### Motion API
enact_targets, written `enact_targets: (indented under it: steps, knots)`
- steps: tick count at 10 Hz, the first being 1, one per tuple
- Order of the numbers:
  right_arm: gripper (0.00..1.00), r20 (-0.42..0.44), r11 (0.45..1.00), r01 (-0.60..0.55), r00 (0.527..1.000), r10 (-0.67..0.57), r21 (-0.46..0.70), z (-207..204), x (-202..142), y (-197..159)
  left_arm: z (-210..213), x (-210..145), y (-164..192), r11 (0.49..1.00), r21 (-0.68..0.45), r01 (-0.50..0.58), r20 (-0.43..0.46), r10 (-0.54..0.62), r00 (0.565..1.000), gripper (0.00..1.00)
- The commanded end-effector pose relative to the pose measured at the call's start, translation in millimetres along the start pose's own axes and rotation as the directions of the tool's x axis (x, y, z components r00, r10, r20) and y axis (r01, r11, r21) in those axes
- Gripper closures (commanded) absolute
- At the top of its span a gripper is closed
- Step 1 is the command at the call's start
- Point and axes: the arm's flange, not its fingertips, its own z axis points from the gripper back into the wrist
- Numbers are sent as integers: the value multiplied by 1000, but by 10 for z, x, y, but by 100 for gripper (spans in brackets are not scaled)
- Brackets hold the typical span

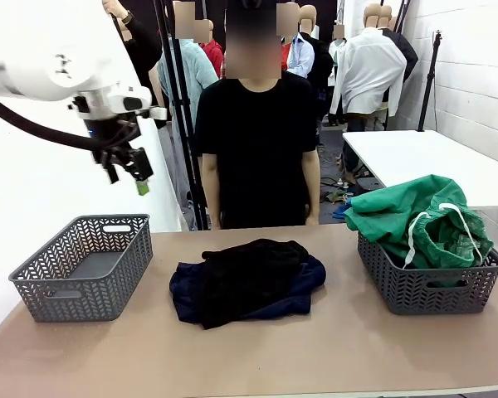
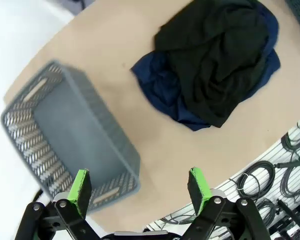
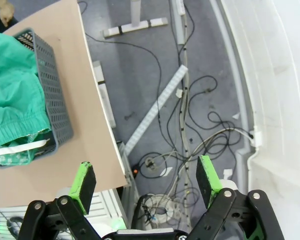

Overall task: Sort the tops and bottoms.
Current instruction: Lift clothes from the center of the table with your left hand.

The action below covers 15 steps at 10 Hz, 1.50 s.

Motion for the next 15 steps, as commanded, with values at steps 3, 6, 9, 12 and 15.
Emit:
enact_targets:
  steps: [3, 6, 9, 12, 15]
  knots:
    - [0, -10, 1000, -10, 1000, 10, -8, -15, -34, 0, -159, 788, -289, 947, -83, 311, -80, -318, 945, 0]
    - [0, -10, 1000, -10, 1000, 10, -8, -15, -34, 0, -602, 1144, -475, 895, -195, 402, -160, -433, 887, 0]
    - [0, -10, 1000, -10, 1000, 10, -8, -15, -34, 0, -1105, 1217, -620, 851, -279, 445, -148, -496, 856, 0]
    - [0, -10, 1000, -10, 1000, 10, -8, -15, -34, 0, -1399, 1129, -779, 797, -391, 460, -95, -533, 841, 0]
    - [0, -10, 1000, -10, 1000, 10, -8, -15, -34, 0, -1285, 1039, -801, 812, -388, 436, -186, -532, 826, 0]
